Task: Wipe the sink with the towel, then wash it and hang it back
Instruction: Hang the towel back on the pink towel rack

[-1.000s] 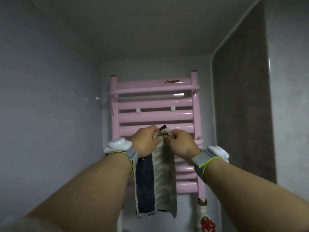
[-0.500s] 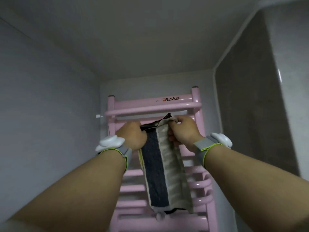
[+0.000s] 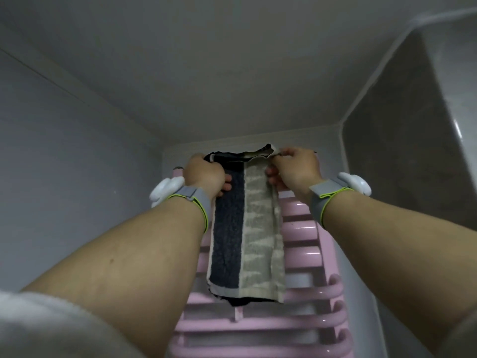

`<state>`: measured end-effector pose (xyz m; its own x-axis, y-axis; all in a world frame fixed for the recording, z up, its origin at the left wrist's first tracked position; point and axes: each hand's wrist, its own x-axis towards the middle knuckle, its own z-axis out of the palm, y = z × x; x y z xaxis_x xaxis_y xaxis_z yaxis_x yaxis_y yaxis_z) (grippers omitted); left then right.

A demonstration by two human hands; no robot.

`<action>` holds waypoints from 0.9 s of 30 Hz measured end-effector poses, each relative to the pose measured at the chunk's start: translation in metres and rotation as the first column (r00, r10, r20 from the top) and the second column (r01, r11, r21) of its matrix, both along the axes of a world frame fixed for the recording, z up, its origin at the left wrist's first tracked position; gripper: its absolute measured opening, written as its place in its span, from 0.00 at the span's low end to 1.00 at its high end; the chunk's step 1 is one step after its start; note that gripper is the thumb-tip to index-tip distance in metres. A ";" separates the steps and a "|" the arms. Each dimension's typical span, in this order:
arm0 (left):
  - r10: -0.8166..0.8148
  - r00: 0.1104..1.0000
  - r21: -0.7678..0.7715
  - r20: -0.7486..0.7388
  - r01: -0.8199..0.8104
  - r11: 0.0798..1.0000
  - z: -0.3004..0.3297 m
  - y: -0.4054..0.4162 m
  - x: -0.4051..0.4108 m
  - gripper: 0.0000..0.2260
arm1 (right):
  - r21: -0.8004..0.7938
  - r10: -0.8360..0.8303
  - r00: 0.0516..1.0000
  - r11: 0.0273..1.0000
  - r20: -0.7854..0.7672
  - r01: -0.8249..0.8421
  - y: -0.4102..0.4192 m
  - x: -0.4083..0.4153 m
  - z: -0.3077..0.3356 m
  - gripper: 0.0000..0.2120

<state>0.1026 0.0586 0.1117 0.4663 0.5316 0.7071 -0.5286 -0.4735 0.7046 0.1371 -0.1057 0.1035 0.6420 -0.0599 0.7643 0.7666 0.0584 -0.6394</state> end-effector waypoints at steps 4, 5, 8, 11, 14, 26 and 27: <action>-0.123 0.992 -0.052 0.038 0.125 0.991 0.011 -0.004 0.011 0.13 | 0.004 -0.066 0.996 0.998 0.065 0.066 0.001 0.012 0.012 0.06; -0.131 0.990 -0.056 0.048 0.134 0.989 0.013 -0.004 0.014 0.13 | -0.008 -0.098 0.992 0.995 0.080 0.099 0.001 0.015 0.014 0.06; -0.107 0.992 -0.048 0.063 0.110 0.993 0.015 0.002 0.031 0.16 | -0.067 -0.187 0.975 0.978 0.119 0.196 -0.001 0.036 0.017 0.09; -0.083 0.996 -0.021 0.037 0.084 0.996 0.015 0.010 0.054 0.19 | -0.140 -0.284 0.947 0.942 0.149 0.305 0.000 0.037 0.016 0.09; -0.044 0.999 0.026 0.004 0.044 0.999 0.011 -0.006 0.034 0.20 | -0.230 -0.334 0.926 0.901 0.176 0.368 0.001 0.027 0.015 0.07; 0.236 0.936 0.314 -0.261 -0.149 0.938 0.023 -0.013 0.052 0.19 | -0.673 -0.416 0.883 0.591 0.219 0.445 0.004 0.031 0.022 0.21; 0.248 0.927 0.330 -0.280 -0.149 0.932 0.024 -0.013 0.053 0.18 | -0.685 -0.410 0.885 0.581 0.221 0.440 0.004 0.032 0.022 0.20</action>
<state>0.1558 0.0454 0.1353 0.5956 0.4241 0.6822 -0.1780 -0.7585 0.6269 0.1689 -0.1015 0.1260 0.6582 0.2399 0.7136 0.6068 -0.7301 -0.3142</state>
